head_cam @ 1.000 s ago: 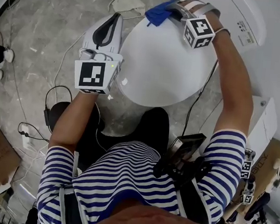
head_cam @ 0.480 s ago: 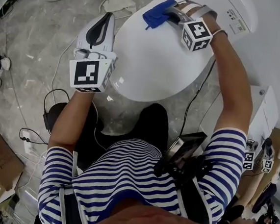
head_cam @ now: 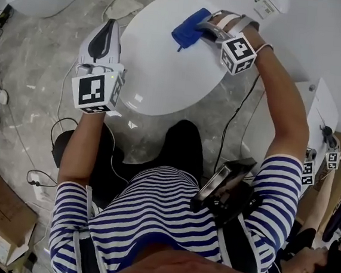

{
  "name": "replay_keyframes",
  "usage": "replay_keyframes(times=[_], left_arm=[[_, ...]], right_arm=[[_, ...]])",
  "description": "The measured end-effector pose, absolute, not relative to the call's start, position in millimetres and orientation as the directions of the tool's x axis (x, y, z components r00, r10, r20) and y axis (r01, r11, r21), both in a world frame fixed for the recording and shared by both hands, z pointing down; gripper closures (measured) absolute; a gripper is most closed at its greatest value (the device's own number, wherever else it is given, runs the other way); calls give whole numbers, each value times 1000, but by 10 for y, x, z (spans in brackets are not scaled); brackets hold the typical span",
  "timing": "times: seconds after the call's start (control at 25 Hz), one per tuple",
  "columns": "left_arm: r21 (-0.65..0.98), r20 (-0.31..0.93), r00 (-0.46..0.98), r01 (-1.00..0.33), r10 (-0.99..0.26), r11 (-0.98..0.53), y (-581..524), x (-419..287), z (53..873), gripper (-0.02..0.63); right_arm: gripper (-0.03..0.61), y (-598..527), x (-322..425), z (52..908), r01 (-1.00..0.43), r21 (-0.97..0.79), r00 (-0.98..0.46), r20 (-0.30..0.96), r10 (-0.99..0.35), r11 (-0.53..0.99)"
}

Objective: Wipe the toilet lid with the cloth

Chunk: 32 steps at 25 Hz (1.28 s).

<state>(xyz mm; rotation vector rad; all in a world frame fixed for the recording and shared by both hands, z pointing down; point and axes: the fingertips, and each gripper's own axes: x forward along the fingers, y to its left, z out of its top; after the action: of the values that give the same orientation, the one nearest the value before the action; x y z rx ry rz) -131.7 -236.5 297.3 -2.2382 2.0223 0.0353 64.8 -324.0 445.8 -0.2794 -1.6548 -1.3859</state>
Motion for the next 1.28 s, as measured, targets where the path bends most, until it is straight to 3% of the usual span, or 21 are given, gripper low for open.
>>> replay_keyframes(times=[0.68,1.28], left_arm=[[-124,-96,131,-985,-987,-119,-2262,-950,2966,611],[-127,-86,130,-985,-988,-119,-2208,-916,3022,611]], right_arm=[[529,-2703,2022,4589,704,586,-440,803,-402,401],[529,-2893,1778,4228,659,667,-514,737,-438,348]])
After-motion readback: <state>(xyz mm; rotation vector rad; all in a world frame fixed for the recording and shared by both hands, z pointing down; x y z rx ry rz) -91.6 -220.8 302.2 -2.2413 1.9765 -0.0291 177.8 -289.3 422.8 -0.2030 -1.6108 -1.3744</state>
